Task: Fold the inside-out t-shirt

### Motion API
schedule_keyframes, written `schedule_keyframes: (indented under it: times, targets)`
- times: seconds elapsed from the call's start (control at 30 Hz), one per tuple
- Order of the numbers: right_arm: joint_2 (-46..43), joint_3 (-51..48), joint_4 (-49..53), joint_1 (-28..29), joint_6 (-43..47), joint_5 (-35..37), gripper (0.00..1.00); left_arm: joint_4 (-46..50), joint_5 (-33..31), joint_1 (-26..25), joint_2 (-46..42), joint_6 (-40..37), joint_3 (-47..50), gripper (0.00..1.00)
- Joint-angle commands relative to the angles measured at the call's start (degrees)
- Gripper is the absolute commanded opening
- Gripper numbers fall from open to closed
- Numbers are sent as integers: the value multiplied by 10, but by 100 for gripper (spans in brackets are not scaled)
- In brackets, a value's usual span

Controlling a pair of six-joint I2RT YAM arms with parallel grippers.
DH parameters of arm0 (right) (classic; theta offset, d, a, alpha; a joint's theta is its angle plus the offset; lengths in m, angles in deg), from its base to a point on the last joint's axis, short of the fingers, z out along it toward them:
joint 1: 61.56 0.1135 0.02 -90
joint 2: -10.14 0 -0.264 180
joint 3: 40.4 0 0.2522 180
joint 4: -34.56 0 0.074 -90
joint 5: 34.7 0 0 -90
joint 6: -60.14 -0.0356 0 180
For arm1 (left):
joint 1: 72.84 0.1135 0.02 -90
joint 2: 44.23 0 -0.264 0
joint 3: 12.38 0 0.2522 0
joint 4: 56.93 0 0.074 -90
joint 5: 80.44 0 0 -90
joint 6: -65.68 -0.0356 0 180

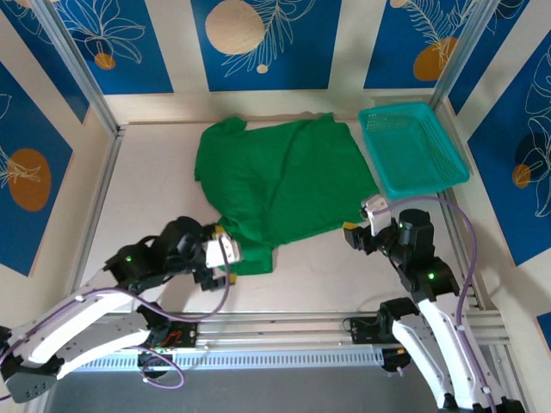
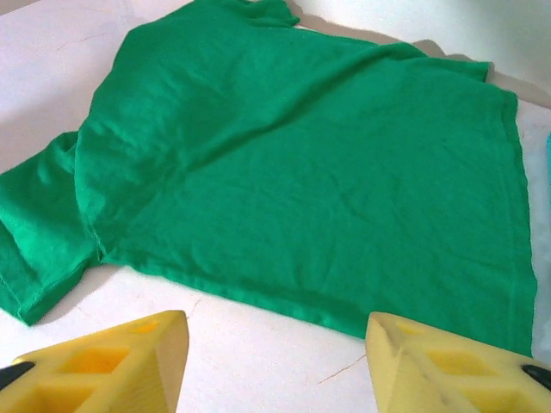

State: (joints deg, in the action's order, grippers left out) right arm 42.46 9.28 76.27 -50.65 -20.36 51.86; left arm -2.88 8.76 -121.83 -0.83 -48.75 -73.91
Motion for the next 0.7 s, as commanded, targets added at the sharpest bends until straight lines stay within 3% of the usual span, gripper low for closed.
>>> schedule_keyframes:
  times: [0.0,0.07,0.13,0.23,0.3,0.47,0.6,0.67]
  targets:
    - [87,37,-12,11,-54,-57,52,-69,-220,24,-6,195,-43,99]
    - [165,48,-64,49,-112,-141,47,-74,-154,92,30,254,-69,99]
    - [232,48,-131,129,-131,-164,48,-53,-93,177,93,336,-109,99]
    - [329,48,-219,276,-33,-121,54,-17,-78,254,200,411,-164,99]
    - [404,72,-248,329,42,-133,57,-21,-66,285,256,433,-183,99]
    - [617,210,-279,420,102,-95,61,-73,34,381,390,508,-218,99]
    - [741,296,-324,449,95,-87,61,-81,57,400,501,505,-288,100]
    - [793,334,-335,458,83,-88,61,-72,54,402,553,508,-327,93]
